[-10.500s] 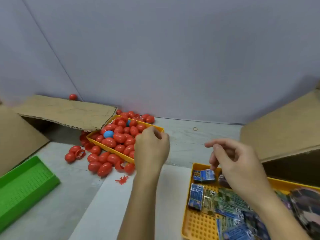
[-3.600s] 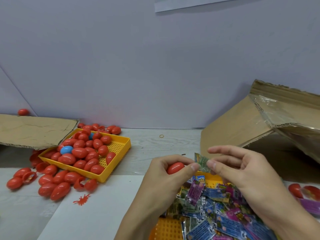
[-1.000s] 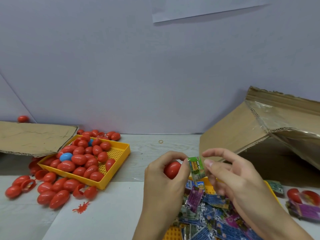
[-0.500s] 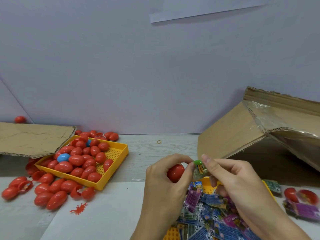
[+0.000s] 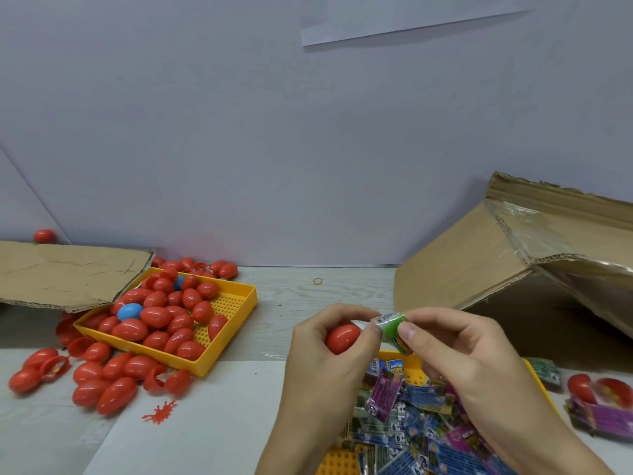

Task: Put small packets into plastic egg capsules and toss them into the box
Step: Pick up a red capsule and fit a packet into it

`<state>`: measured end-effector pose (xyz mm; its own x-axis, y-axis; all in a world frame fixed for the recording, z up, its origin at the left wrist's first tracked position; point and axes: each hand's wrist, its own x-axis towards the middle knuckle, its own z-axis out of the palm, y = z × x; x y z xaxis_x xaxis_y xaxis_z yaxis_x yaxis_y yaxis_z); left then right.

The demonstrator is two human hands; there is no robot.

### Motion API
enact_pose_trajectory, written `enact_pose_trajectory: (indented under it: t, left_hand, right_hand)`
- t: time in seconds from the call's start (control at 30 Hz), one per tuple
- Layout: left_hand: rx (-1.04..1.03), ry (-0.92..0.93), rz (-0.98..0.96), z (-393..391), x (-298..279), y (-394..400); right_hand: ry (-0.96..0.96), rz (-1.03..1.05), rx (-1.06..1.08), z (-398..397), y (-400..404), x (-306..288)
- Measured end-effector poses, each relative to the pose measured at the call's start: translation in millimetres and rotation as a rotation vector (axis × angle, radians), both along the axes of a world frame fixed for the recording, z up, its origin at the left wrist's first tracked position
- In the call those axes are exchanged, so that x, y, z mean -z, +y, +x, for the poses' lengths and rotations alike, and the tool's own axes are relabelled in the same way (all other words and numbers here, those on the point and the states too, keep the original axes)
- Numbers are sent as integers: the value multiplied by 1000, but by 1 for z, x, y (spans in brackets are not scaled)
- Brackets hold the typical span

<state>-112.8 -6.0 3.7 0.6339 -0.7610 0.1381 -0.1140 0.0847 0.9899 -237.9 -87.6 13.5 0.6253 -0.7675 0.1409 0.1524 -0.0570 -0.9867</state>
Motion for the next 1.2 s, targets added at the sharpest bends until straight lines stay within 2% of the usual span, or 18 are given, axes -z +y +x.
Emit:
enact_pose_trajectory:
  t: [0.2, 0.47, 0.77, 0.83, 0.97, 1.2]
  left_hand:
    - [-49, -66, -47, 1, -1, -1]
    - [-35, -151, -28, 0, -2, 0]
    - [34, -148, -11, -1, 2, -1]
    - [71, -114, 8, 0, 2, 0]
    - [114, 198, -39, 1, 3, -3]
    - [113, 135, -28, 3, 7, -5]
  right_hand:
    - [16, -39, -13, 0, 2, -2]
    - [37, 52, 14, 1, 0, -1]
    - [39, 26, 37, 2, -2, 3]
    - [46, 23, 67, 2, -3, 5]
    - [40, 32, 165, 2, -7, 8]
    - [36, -10, 202, 3, -7, 7]
